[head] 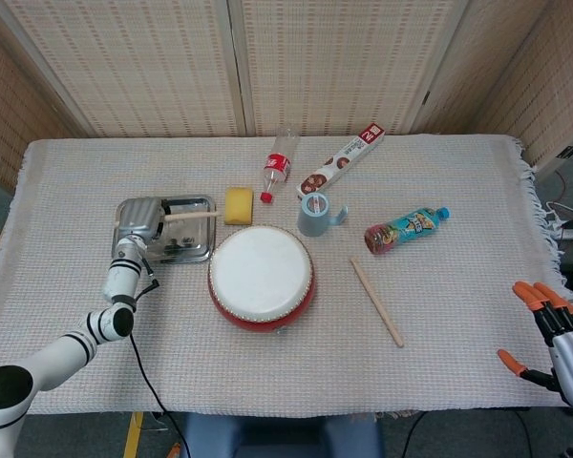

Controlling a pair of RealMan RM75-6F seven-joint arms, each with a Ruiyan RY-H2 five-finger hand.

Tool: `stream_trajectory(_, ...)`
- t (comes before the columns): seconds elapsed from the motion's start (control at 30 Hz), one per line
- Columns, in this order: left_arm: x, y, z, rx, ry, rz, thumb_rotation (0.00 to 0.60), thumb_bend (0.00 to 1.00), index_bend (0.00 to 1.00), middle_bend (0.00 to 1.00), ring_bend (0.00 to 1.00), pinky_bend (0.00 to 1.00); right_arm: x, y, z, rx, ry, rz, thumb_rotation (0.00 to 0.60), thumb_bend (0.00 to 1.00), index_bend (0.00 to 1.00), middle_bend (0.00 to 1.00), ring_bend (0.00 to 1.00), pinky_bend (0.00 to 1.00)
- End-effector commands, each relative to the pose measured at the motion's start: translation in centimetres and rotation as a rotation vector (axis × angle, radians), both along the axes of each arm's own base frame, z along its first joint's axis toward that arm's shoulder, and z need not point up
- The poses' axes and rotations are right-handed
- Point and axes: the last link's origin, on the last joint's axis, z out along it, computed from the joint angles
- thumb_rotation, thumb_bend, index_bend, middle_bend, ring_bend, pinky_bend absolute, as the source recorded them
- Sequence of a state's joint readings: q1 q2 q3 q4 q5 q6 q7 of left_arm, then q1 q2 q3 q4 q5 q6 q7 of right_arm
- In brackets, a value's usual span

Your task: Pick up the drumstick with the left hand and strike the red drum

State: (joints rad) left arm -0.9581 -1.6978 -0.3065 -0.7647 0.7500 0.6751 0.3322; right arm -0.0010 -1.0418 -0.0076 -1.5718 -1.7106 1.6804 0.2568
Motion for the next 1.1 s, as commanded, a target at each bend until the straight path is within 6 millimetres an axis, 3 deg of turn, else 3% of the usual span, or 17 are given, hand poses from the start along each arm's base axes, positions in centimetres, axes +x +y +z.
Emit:
stream_trajectory(0.03,-0.1,-0.1,-0.1,0.003,-0.001,0.013,0.6,0.59,0.33,0.28,0.24,0.41,0.0,0.0,0.0,-0.002,0.0,0.001,0.6,0.18,0.12,0.11,0.04,0.19)
stream_trajectory(0.13,-0.2,0.0,0.1,0.017,0.002,0.021,0.6,0.42,0.21,0.17,0.13,0.2,0.1,0.0,0.0,0.0,0.0,0.002,0.6,0.18,0.12,0.11,0.04,0.19)
stream_trajectory(0.2,-0.3,0.0,0.2,0.024,-0.002,0.03,0.6,0.33,0.15,0.12,0.08,0.16,0.1,0.1,0.0,-0.002,0.001,0.002,0.6,0.18,0.12,0.11,0.04,0.19)
stream_trajectory(0.4,-0.4,0.0,0.3,0.033,-0.002,0.055,0.6,0.19,0.02,0.01,0.0,0.08,-0.1,0.3,0.1,-0.008,-0.003,-0.003,0.6,0.18,0.12,0.11,0.04,0.19)
stream_trajectory(0.7,0.0,-0.1,0.7,0.057,-0.037,0.058,0.6,0.17,0.0,0.0,0.0,0.06,-0.1,0.3,0.3,-0.012,0.0,-0.001,0.6,0.18,0.12,0.11,0.04,0.19)
stream_trajectory(0.87,0.3,-0.8,2.7,0.128,-0.157,0.035,0.6,0.16,0.0,0.0,0.0,0.07,-0.1,0.3,0.6,-0.02,-0.001,-0.001,0.6,0.18,0.12,0.11,0.04,0.19)
stream_trajectory(1.0,-0.3,-2.9,5.0,0.18,-0.228,0.01,0.6,0.19,0.02,0.0,0.0,0.07,-0.2,0.2,0.9,-0.025,-0.002,-0.004,0.6,0.18,0.12,0.11,0.04,0.19)
stream_trajectory(1.1,-1.2,-5.5,6.8,0.222,-0.261,-0.008,0.6,0.19,0.06,0.01,0.0,0.08,-0.4,0.0,1.2,-0.027,-0.007,-0.008,0.6,0.18,0.12,0.11,0.04,0.19)
